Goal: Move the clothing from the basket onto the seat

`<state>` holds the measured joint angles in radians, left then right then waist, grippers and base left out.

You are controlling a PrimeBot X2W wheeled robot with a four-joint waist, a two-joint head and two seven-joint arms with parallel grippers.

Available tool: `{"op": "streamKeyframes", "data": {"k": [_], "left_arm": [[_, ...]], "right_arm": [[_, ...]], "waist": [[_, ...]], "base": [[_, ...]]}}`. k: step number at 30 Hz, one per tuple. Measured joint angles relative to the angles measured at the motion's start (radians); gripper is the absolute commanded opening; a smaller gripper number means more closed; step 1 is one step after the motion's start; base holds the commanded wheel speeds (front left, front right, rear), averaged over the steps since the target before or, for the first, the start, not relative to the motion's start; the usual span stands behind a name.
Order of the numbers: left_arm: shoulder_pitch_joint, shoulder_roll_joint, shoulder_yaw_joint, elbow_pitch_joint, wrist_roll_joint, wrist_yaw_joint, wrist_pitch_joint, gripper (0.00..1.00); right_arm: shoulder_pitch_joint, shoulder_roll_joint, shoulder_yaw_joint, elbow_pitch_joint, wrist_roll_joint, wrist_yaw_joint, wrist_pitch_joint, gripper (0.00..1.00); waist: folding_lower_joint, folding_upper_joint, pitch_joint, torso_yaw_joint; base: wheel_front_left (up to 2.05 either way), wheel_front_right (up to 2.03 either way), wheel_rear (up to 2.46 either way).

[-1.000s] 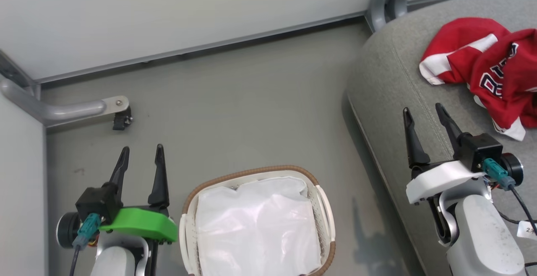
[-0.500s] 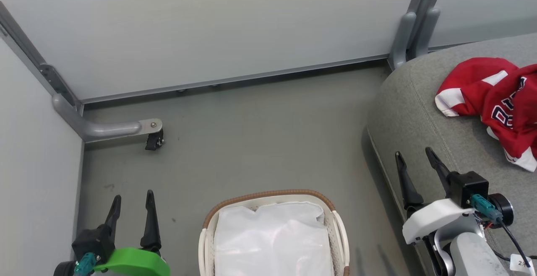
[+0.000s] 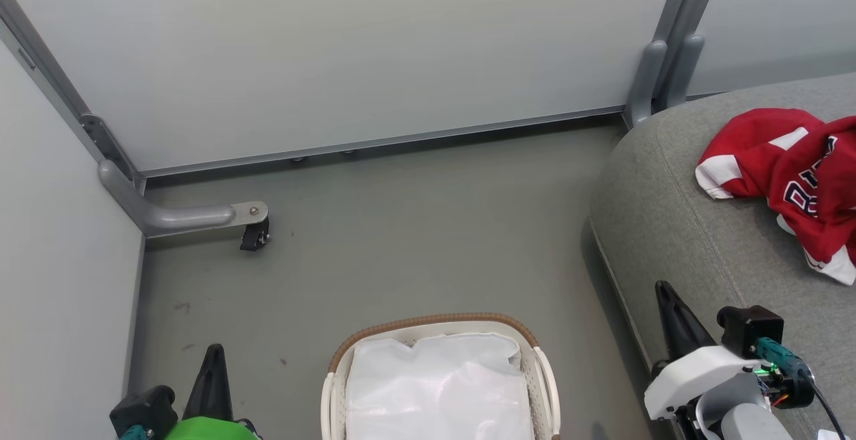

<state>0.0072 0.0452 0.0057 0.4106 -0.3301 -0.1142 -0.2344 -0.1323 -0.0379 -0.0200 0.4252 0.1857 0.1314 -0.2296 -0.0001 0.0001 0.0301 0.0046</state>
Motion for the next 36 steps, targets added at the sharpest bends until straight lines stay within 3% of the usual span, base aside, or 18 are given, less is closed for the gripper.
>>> {"op": "streamKeyframes", "data": {"k": [36], "left_arm": [[-0.034, 0.0, 0.044, -0.072, -0.544, -0.004, 0.145, 0.0]], "right_arm": [[0.005, -0.002, -0.035, -0.08, 0.603, 0.0, 0.142, 0.0]], "waist": [[0.0001, 0.0, -0.008, -0.001]], "base": [[0.0, 0.0, 0.0]]}}
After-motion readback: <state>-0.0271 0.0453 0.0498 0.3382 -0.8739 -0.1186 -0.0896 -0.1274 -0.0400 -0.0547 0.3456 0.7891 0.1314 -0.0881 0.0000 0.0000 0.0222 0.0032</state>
